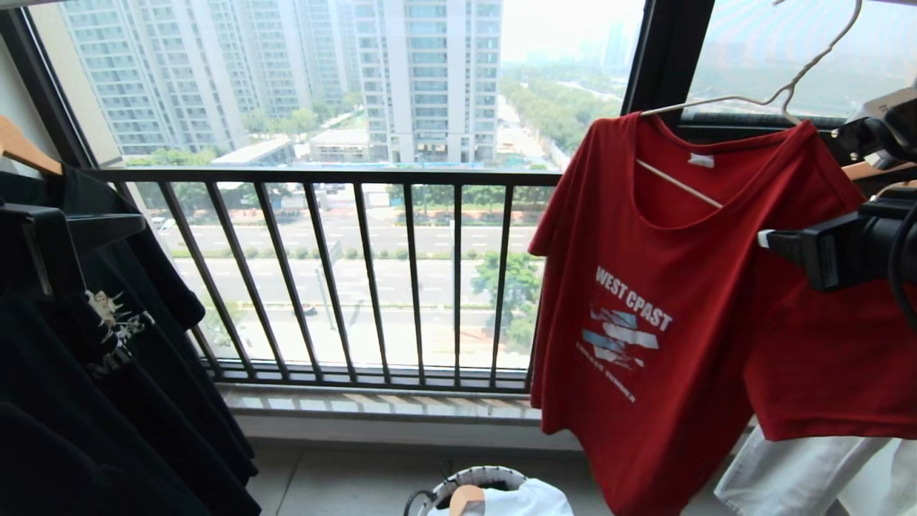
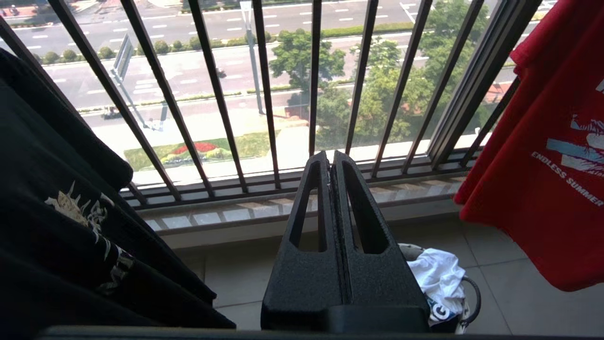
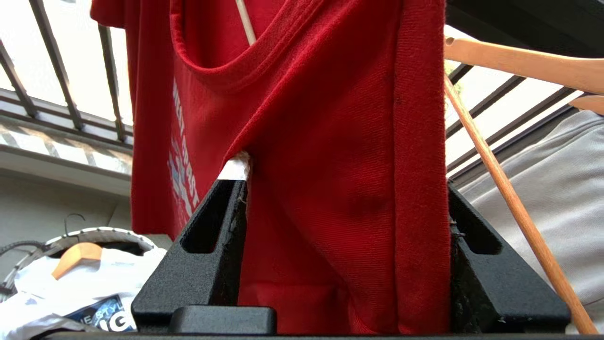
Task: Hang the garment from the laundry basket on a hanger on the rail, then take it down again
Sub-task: Hang the clothes rack on the clothesline, then take the clothes off the clothes rack
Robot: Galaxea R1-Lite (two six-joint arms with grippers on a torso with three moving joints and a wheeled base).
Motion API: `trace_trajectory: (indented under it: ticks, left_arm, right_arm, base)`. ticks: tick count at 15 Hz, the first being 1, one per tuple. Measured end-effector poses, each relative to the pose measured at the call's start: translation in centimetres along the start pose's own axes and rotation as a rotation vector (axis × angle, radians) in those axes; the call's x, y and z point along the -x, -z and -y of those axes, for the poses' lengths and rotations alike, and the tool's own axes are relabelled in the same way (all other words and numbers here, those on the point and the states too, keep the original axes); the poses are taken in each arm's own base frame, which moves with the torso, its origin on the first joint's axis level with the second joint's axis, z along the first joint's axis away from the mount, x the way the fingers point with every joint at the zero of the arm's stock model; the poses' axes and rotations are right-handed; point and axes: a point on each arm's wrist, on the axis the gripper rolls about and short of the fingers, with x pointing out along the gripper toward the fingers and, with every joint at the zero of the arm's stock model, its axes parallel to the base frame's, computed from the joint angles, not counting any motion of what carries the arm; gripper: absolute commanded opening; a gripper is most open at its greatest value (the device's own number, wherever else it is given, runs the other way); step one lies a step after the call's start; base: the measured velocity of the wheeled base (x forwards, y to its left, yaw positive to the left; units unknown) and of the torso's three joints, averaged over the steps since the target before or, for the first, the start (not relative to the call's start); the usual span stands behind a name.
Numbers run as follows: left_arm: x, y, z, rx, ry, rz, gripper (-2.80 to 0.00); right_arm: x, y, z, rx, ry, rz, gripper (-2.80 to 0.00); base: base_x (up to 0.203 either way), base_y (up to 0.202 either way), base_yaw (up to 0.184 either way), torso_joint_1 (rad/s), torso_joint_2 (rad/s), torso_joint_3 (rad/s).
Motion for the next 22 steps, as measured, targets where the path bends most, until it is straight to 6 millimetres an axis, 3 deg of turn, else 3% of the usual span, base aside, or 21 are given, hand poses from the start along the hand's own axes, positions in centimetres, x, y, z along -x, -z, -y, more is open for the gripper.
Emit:
trace_trajectory:
  ticks: [9,16,17,18,22]
  left_arm:
    - [0.0,0.0,0.0,-0.001,0.0,0.0,-2.8]
    - [0.0,0.1,0.0,-0.002,0.003,-0.002,-2.8]
    - [0.0,0.1,0.0,-0.003,0.004,-0.002,-2.8]
    - [0.0,0.1,0.0,-0.003,0.004,-0.002,-2.8]
    - [0.0,0.1,0.0,-0.003,0.003,-0.002,-2.8]
  right_arm:
    - [6.5,0.7,2.1,-0.044,0.016,0.135,0.0]
    - [11.8,1.6,3.4,-0.075,-0.087,0.31,0.0]
    - [12.3,1.9,3.4,-0.075,-0.109,0.329,-1.62]
    - [12.7,2.0,3.5,-0.079,-0.11,0.344,-2.8]
    - [13.8,2.5,3.8,-0.08,-0.1,0.347,-2.8]
  base:
    - [0.0,0.0,0.0,0.0,0.0,0.0]
    - [0.0,0.0,0.0,0.0,0.0,0.0]
    - [0.0,0.0,0.0,0.0,0.0,0.0]
    - [0.0,0.0,0.0,0.0,0.0,0.0]
    - [0.0,0.0,0.0,0.0,0.0,0.0]
